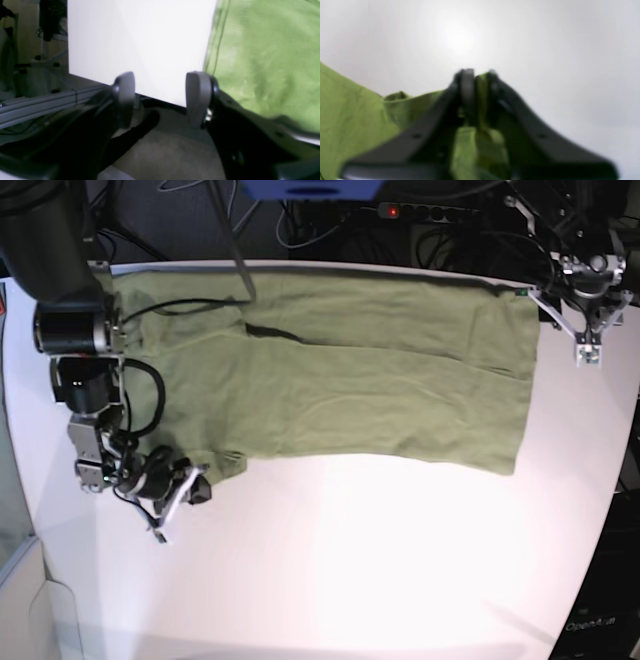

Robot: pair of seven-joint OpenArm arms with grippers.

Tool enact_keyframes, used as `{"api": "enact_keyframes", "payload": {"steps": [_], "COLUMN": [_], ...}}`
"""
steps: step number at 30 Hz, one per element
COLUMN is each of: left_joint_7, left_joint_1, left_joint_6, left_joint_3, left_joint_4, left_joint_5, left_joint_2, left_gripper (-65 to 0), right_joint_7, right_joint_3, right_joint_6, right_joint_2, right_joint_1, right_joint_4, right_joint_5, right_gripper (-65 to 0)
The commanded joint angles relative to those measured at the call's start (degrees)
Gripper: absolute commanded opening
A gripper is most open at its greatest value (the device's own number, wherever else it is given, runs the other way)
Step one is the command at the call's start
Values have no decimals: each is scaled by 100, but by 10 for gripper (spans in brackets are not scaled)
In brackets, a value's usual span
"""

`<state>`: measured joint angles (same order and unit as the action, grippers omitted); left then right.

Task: Fold the T-shirt properly
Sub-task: 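Move the right gripper to the shirt's sleeve and hem corner, then move the left gripper to the opposite hem corner and grasp both corners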

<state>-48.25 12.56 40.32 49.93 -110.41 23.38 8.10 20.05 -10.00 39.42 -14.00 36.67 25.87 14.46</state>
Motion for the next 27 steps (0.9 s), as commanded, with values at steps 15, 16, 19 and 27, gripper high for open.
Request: {"api": "enact_keyframes", "payload": {"steps": [15,16,19,27], "left_joint_7": [64,64,82,205], "left_joint_1": [-697,-794,-1137,-2148], "left_joint_6": [-32,-32,-32,-32], "left_joint_3": [22,13,-22,-962], "left_joint_4": [-75,-58,-5,1428], "left_joint_5": [-21,-21,-56,-65], "left_joint_2": [-489,-507,-682,-1096], "left_gripper": [-336,-336,-326,-194], "right_joint_7": [144,153,153,153], "right_joint_3": [-7,-7,-7,-7], "right_joint_6": [58,58,58,58], "right_joint_2": [-108,-143,-178,-187], "right_joint_1": [21,13,13,13], "right_joint_4": [257,328,380,371], "right_joint_5": [-140,-140,-140,-140], "right_gripper": [-635,-635,-635,-635]}}
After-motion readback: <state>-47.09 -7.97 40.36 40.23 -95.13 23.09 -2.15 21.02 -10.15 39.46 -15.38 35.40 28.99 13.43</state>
